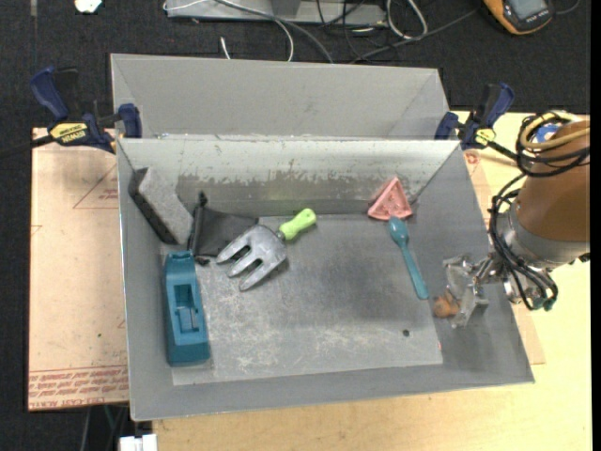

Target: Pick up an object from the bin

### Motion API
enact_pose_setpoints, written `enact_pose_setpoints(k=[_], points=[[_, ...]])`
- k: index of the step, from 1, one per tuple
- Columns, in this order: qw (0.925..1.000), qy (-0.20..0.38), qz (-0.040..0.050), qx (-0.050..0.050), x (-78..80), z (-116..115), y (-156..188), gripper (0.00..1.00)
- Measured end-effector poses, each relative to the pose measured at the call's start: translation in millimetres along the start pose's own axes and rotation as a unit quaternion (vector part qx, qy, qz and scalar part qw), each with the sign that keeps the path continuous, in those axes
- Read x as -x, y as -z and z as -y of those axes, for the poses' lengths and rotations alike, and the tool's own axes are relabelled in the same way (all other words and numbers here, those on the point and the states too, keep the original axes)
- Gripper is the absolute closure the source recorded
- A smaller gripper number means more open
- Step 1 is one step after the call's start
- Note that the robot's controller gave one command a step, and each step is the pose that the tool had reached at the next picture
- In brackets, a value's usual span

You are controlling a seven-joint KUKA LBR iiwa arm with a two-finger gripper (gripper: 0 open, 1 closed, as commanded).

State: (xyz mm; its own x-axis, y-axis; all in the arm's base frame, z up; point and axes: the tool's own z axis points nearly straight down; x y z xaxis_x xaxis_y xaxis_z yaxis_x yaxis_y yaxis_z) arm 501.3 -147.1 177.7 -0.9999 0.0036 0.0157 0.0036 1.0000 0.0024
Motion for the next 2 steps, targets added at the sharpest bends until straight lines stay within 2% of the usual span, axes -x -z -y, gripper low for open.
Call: enact_pose_setpoints(k=[1,2], points=[[1.0,0.0,0.0,0.0,0.0,0.0,0.0,1.0],[0.9969,0.079,0.0029,-0.001,-14.0,-5.0,-46.9,1.0]])
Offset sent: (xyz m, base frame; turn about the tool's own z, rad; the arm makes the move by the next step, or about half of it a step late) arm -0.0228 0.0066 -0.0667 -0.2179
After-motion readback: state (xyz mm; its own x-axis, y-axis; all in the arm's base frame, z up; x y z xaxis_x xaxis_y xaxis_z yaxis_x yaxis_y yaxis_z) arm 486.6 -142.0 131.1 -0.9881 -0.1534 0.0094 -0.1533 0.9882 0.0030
